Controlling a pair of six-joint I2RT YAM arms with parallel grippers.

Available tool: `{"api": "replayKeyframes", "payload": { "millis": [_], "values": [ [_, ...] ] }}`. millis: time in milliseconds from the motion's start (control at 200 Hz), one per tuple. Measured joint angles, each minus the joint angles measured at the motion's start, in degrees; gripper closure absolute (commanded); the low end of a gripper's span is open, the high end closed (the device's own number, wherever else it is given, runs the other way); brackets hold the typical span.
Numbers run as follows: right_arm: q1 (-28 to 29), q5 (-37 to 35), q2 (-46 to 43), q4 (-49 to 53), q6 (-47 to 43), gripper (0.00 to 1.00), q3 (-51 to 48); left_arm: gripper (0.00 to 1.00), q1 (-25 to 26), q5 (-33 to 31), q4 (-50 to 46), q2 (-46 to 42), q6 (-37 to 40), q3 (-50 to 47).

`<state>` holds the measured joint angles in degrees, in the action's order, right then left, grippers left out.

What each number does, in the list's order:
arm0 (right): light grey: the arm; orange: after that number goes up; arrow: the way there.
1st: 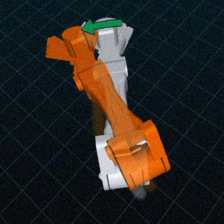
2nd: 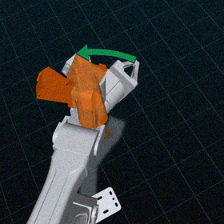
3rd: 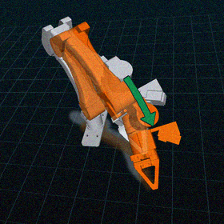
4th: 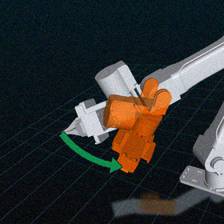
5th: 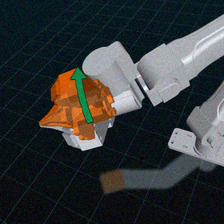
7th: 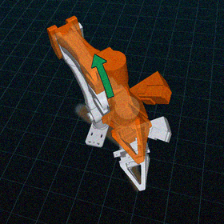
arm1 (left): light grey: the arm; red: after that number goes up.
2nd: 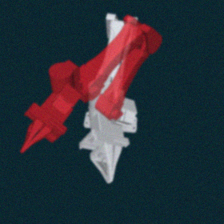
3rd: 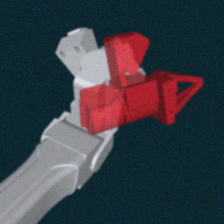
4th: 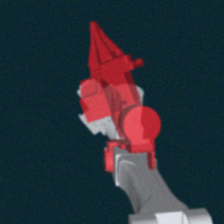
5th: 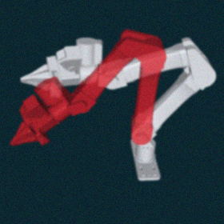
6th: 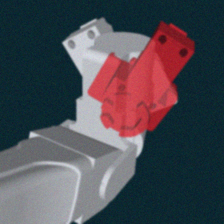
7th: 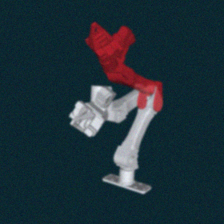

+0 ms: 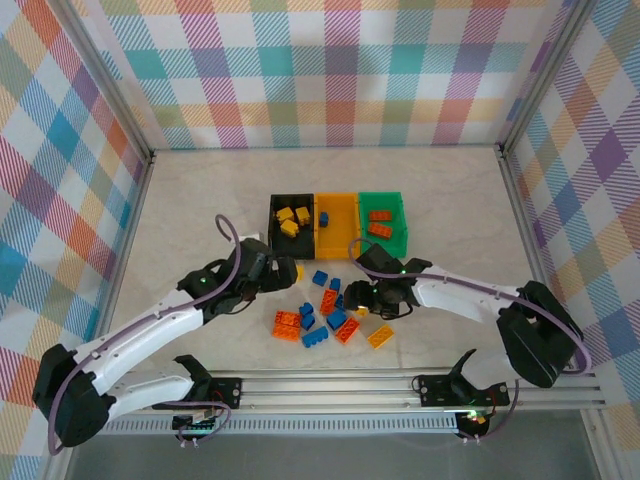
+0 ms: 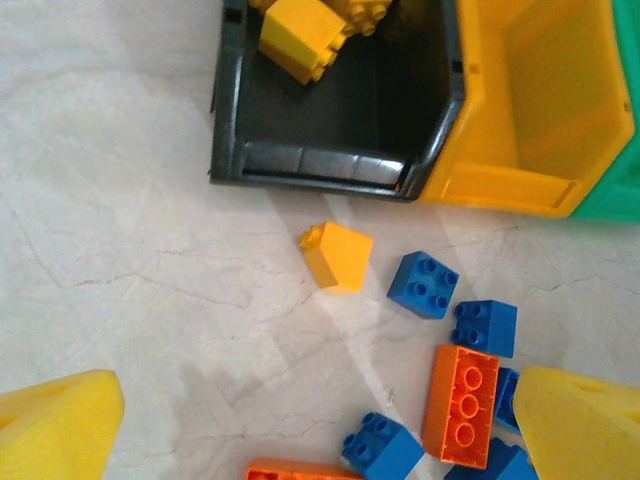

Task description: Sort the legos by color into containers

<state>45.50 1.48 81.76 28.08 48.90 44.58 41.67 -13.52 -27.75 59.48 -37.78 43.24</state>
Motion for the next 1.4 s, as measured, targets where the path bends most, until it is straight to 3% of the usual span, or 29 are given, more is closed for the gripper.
{"api": "replayKeyframes", "payload": {
  "millis": [180,470,640,830,1075,1400],
  "values": [
    [0.39,-2.43,3.91,0.37,2.36,0.35,0.24,0.0,0.0,-0.44,-0.35,-2.49,-1.88,-1.84],
    [0.39,-7.13,5.6,1.84,3.76,0.53,1.2,0.0,0.0,-1.11,-0.7,-4.72,-2.08,-1.99],
    [0.39,-9.66,5.57,1.81,1.2,0.64,2.34,0.0,0.0,-1.99,-1.05,-4.92,-1.6,-1.99],
    [0.33,-11.15,3.67,3.13,-3.82,0.68,6.14,0.0,0.0,-2.73,-2.62,-5.88,-0.79,-1.99],
    [-0.22,-7.78,6.36,1.62,-12.74,0.68,25.05,0.0,0.0,-4.28,-4.13,-9.66,-0.33,-2.27],
    [-1.75,-2.4,34.8,1.84,-18.91,0.65,57.96,0.0,0.0,-4.52,-7.21,-10.97,-0.57,-3.06]
  ]
}}
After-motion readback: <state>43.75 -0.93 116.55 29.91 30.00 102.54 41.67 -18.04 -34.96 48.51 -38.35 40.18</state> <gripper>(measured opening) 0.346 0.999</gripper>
